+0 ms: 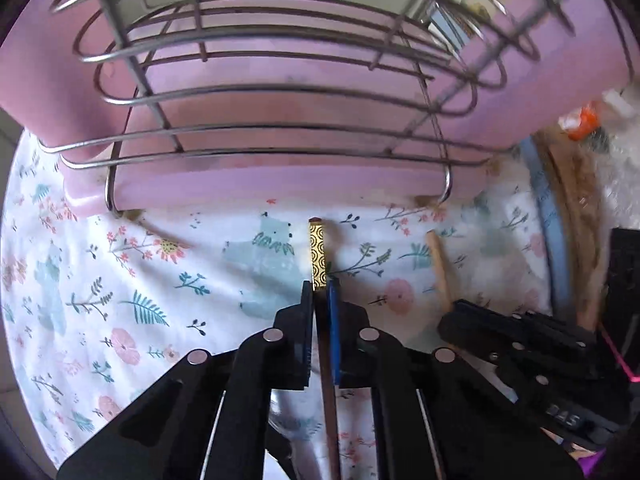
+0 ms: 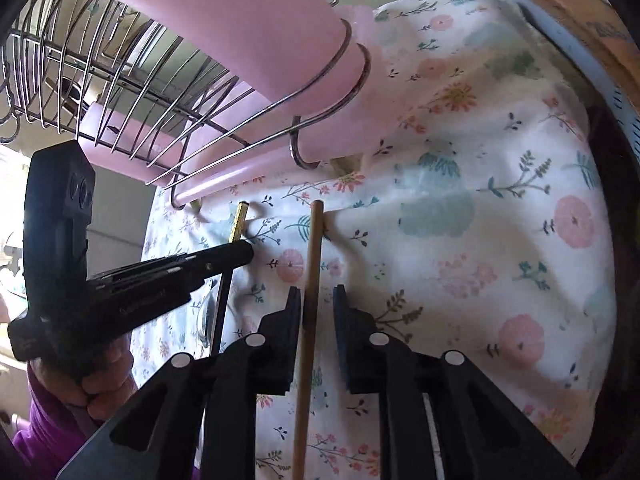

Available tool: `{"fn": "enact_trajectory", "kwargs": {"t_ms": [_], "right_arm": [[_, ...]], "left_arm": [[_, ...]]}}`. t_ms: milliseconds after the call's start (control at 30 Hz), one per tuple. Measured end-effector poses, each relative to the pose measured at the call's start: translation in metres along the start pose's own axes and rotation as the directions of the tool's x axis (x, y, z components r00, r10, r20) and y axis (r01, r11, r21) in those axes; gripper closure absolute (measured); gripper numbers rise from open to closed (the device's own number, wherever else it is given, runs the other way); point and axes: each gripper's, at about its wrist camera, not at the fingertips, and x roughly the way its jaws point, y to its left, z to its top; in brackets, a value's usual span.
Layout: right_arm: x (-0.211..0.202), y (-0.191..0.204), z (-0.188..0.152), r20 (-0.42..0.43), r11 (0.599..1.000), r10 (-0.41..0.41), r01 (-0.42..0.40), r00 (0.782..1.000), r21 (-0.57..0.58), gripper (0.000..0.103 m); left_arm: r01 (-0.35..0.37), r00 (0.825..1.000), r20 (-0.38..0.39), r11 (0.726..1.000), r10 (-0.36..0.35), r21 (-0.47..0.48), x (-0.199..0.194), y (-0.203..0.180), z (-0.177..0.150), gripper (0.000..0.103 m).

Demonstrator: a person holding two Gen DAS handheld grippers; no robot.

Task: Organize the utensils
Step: 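Grasp a gold-tipped dark chopstick with the left tool while the right tool grasps a wooden chopstick, then lift the gold-tipped chopstick with the left tool while the right tool carries the wooden chopstick over the pink cup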

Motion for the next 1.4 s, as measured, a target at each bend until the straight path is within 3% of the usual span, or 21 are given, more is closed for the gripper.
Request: {"fn": "enact_trajectory", "kwargs": {"t_ms": [267,333,367,567,800,1033,1200,1400], "right_arm": [[0.008,-0.006,0.015,-0.068,0.998,0.058,-0.059,0.996,0.000,0.083],[0.008,-0.008,0.017,-0.065,0.998,0.060,-0.060,0.996,-0.003,0.089],[0.008,-0.010,0.017,-0.060,0.999,0.046,-0.047,0.997,-0.003,0.095],[0.004,-0.013,0.011,-0.014,0.998,0.055,-0.055,0.998,0.013,0.097],[-0.030,-0.009,-0.007,0.117,0.996,0.089,-0.090,0.989,0.006,0.096],[-0.078,0.023,-0.019,0.330,0.997,0.073,-0.056,0.941,-0.062,0.096],[-0.110,0.053,-0.030,0.460,0.994,0.053,-0.003,0.886,-0.109,0.096],[-0.136,0.081,-0.034,0.556,0.987,0.034,0.059,0.831,-0.148,0.096]], "left_arm": [[0.086,0.995,0.059,0.994,-0.082,-0.070,-0.029,0.013,-0.009,0.098],[0.104,0.992,0.078,0.992,-0.098,-0.075,-0.036,0.012,-0.014,0.098],[0.108,0.991,0.088,0.991,-0.101,-0.078,-0.039,0.013,-0.016,0.098],[0.140,0.981,0.150,0.986,-0.125,-0.095,-0.061,0.029,-0.031,0.098],[0.148,0.966,0.227,0.986,-0.126,-0.081,-0.089,0.040,-0.041,0.098],[0.186,0.927,0.342,0.980,-0.153,-0.067,-0.129,0.057,-0.058,0.098],[0.195,0.882,0.445,0.980,-0.157,-0.039,-0.162,0.067,-0.067,0.098],[0.189,0.818,0.555,0.982,-0.148,-0.017,-0.204,0.081,-0.071,0.098]]}}
